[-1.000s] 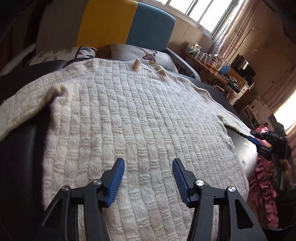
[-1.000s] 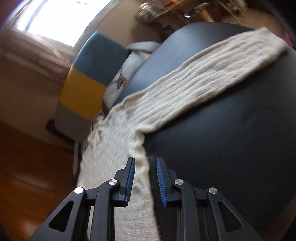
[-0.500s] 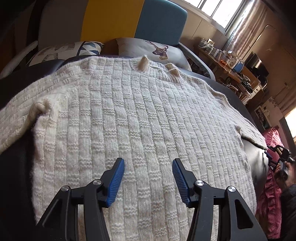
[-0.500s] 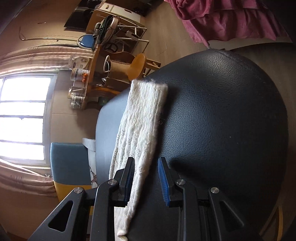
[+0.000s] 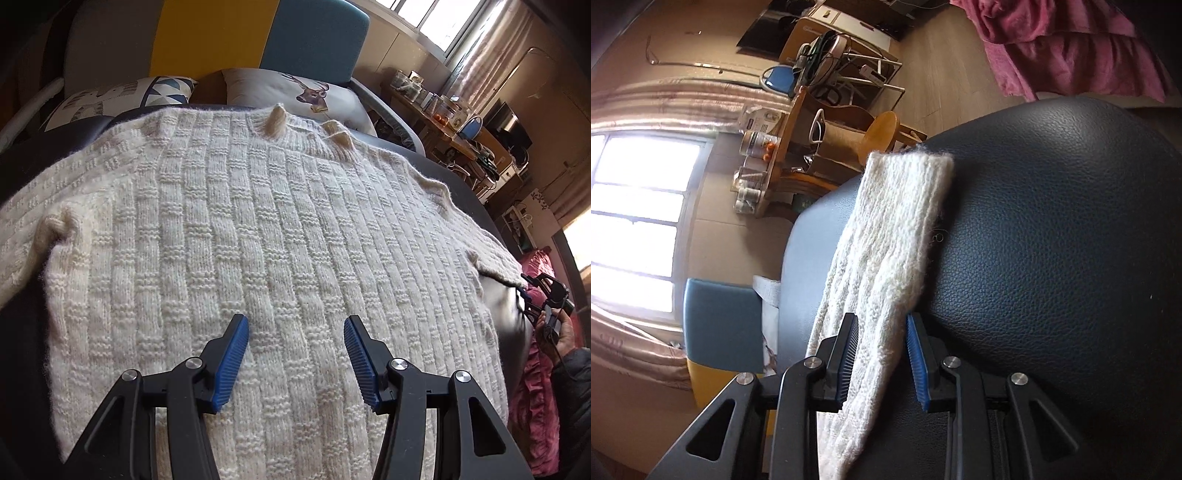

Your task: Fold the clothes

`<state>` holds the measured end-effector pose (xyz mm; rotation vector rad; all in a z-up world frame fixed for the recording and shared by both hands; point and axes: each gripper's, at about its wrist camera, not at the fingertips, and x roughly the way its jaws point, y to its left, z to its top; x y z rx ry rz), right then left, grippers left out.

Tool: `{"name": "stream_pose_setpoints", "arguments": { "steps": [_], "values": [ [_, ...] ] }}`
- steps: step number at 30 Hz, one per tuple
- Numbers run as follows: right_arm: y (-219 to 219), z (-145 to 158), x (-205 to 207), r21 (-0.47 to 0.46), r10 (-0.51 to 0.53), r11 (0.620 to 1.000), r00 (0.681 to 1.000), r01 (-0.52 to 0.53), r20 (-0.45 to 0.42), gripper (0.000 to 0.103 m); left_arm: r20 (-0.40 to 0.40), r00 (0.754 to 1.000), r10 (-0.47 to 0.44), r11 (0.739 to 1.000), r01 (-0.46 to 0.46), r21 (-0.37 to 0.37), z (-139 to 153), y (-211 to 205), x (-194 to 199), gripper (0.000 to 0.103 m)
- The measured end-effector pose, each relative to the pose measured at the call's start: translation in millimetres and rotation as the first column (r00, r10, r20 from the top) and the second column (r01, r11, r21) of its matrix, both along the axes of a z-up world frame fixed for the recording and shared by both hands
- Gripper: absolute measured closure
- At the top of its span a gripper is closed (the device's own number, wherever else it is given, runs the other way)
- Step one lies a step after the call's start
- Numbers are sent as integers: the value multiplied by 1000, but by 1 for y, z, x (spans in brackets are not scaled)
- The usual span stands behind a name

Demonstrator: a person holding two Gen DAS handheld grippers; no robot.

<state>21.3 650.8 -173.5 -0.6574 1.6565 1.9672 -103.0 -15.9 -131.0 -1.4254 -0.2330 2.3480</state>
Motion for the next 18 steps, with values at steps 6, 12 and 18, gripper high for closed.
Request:
{"name": "stream_pose_setpoints", "arguments": {
  "steps": [6,12,18],
  "values": [
    [-3,5,-5,74,44,996,997,-49,67,97,-9,999,-42,999,42,-1,11,12,-9,48],
    [-16,23,-11,121,160,982,983,-149,-89,98,-19,993,-118,993,118,22,28,44,-25,48],
    [-67,58,-46,252,422,890,896,-380,-139,100,55,965,-257,955,245,166,40,119,-53,47]
  ]
}}
